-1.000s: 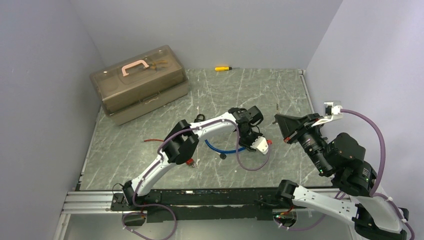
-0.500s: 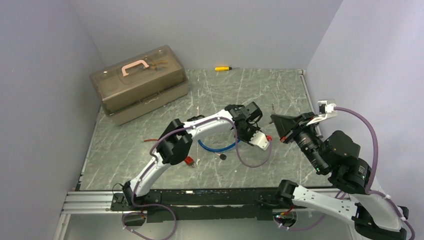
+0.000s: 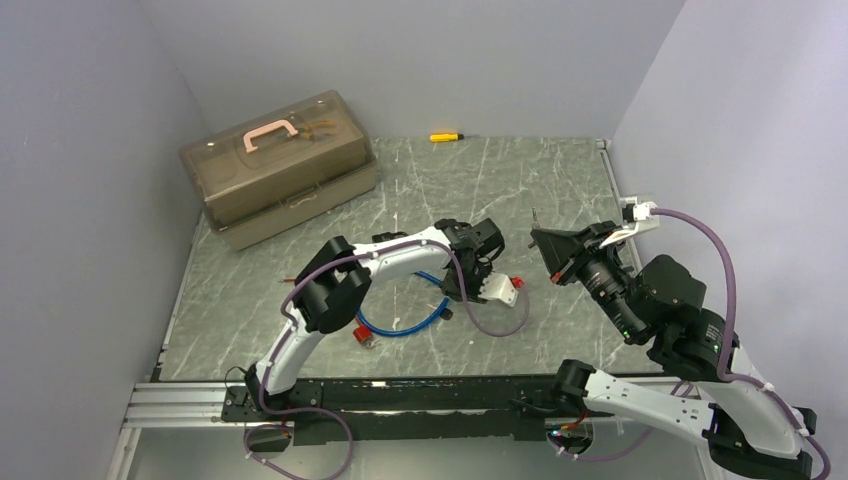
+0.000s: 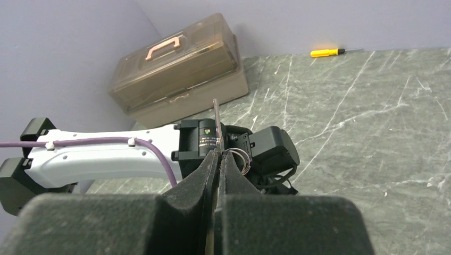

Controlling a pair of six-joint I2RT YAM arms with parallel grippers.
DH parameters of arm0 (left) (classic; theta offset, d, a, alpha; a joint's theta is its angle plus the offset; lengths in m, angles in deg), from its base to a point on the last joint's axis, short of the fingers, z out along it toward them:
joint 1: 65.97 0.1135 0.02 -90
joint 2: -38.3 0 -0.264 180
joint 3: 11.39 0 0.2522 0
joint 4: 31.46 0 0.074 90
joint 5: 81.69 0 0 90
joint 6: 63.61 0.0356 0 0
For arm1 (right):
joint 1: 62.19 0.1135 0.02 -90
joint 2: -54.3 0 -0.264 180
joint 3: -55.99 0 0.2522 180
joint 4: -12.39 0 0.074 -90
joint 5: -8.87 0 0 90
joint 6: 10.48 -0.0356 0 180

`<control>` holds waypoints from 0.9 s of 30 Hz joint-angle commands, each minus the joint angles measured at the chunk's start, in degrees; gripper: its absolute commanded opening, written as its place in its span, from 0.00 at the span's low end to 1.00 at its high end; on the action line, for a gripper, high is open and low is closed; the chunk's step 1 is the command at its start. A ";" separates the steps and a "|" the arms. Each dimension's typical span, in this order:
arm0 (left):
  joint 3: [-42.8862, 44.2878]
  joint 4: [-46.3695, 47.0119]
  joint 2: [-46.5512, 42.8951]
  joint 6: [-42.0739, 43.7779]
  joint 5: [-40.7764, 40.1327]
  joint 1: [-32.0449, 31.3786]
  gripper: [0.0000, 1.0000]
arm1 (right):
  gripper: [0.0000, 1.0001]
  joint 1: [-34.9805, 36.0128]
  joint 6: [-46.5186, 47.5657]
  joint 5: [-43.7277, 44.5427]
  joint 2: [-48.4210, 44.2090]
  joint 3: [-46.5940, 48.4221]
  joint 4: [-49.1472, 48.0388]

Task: Unlock with the key
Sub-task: Move the lock to the center of the board.

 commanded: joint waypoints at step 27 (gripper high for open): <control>-10.48 7.60 -3.63 5.93 9.91 11.09 0.73 | 0.00 0.02 1.40 0.55 0.51 2.78 -2.46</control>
